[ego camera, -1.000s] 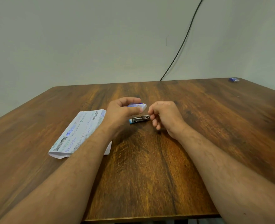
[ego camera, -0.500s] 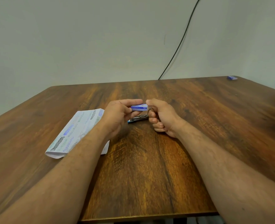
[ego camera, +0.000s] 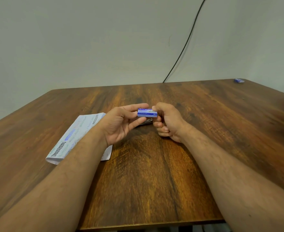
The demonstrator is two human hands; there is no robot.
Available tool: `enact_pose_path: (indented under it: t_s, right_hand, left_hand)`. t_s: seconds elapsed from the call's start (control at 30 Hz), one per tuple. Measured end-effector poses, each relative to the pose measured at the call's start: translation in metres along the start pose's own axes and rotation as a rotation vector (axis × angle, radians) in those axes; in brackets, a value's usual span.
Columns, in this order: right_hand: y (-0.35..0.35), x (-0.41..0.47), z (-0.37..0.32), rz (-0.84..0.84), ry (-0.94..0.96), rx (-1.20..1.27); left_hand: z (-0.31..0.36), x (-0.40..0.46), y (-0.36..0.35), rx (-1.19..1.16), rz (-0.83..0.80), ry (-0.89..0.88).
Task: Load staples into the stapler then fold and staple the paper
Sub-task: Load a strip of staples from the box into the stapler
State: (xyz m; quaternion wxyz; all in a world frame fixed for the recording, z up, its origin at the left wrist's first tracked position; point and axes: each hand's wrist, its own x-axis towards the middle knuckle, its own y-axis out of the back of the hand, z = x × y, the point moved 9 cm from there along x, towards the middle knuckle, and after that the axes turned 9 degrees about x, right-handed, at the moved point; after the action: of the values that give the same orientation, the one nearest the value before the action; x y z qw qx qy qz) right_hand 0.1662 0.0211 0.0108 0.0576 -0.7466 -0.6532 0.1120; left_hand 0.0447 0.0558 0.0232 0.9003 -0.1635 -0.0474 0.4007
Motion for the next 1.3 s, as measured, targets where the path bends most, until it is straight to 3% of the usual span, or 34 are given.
enact_pose_path:
  t_s: [0.43,0.9,1.13,1.3]
  right_hand:
    - [-0.002,0.002,-0.003,-0.02,0.031,-0.017]
    - [-0.003,0.005,-0.001,-0.024,0.031,0.018]
    - [-0.001,0.007,-0.005,0.03,0.085,-0.002]
    - [-0.003,0.007,-0.002,0.054,0.075,-0.063]
  left_hand:
    - [0.004,0.001,0.023,0.134,0.239,-0.014]
    - [0.01,-0.007,0.028,0.11,0.365,-0.089]
    - [0.008,-0.002,0.016,0.242,0.259,-0.073]
    - [0.01,-0.001,0.025,0.259,0.337,-0.109]
